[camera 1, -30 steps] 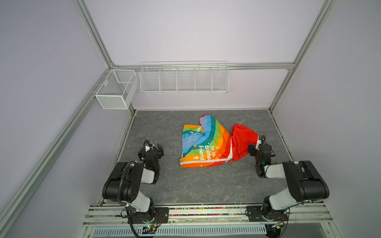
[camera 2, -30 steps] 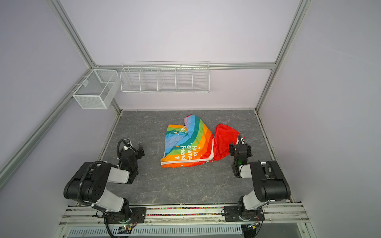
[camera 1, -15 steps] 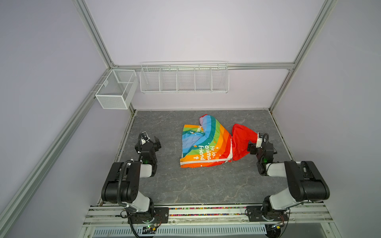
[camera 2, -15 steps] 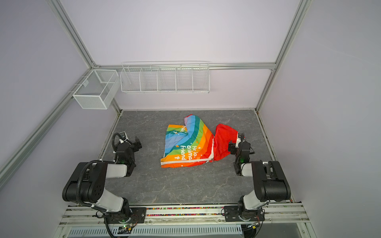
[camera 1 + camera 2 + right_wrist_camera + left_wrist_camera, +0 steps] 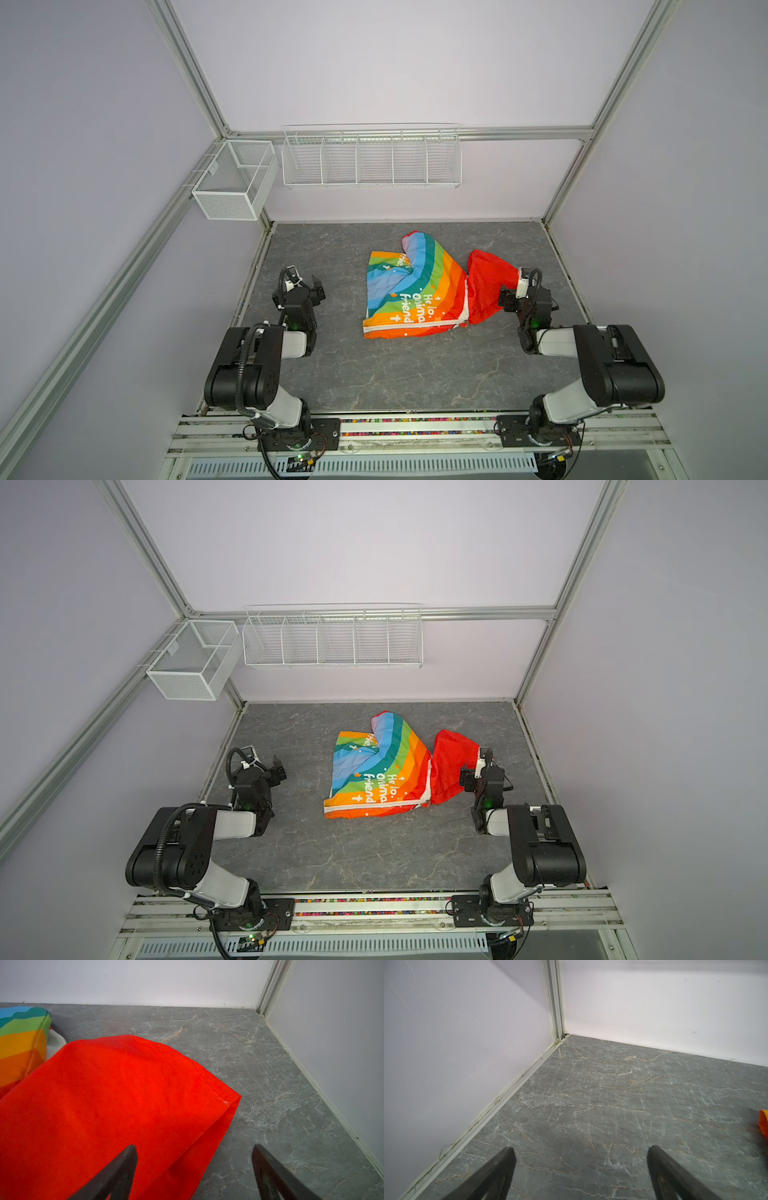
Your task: Zip up the jacket
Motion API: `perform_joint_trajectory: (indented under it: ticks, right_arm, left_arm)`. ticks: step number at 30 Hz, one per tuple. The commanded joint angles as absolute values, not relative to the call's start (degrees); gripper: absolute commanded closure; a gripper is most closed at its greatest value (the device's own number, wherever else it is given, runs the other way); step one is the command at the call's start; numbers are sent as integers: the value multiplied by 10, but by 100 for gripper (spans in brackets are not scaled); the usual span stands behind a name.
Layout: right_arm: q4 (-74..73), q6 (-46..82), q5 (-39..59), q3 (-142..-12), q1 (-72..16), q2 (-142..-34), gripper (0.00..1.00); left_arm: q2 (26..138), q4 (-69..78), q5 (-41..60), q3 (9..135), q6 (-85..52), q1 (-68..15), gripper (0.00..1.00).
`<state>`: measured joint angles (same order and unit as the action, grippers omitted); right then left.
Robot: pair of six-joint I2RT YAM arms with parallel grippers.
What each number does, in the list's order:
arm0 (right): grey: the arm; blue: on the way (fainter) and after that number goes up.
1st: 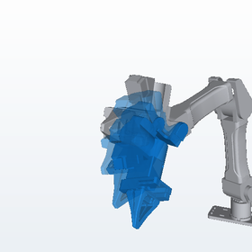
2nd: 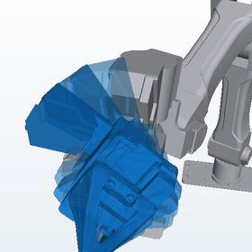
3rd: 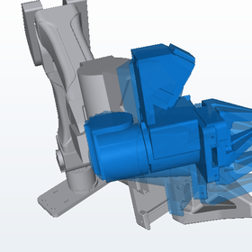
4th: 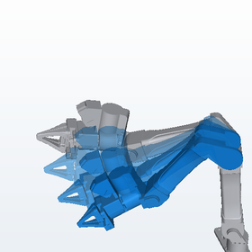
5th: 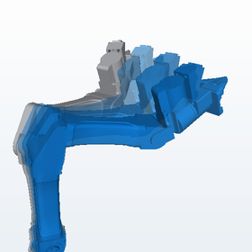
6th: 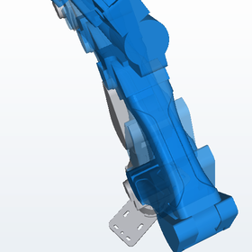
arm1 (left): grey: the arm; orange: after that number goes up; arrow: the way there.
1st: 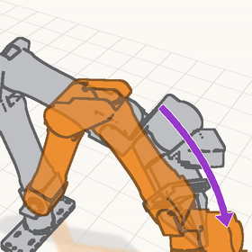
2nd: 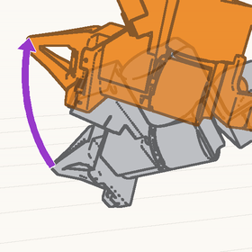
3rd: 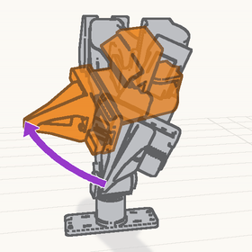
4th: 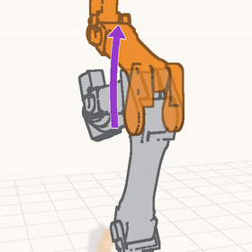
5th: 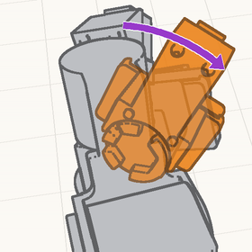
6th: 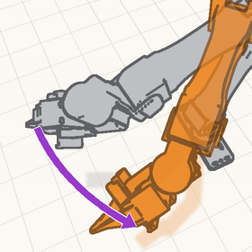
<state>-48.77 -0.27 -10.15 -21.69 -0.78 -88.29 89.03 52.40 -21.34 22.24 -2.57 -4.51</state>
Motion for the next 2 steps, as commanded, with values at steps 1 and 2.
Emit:
perform_joint_trajectory:
  ticks: [1,2]
  right_arm:
    - [-489,-11,-91,-224,-5,-877,12]
    - [-492,-12,-92,-222,-6,-877,12]
  left_arm:
    - [890,528,-211,222,-28,-44,1]
    - [890,528,-210,222,-28,-44,1]
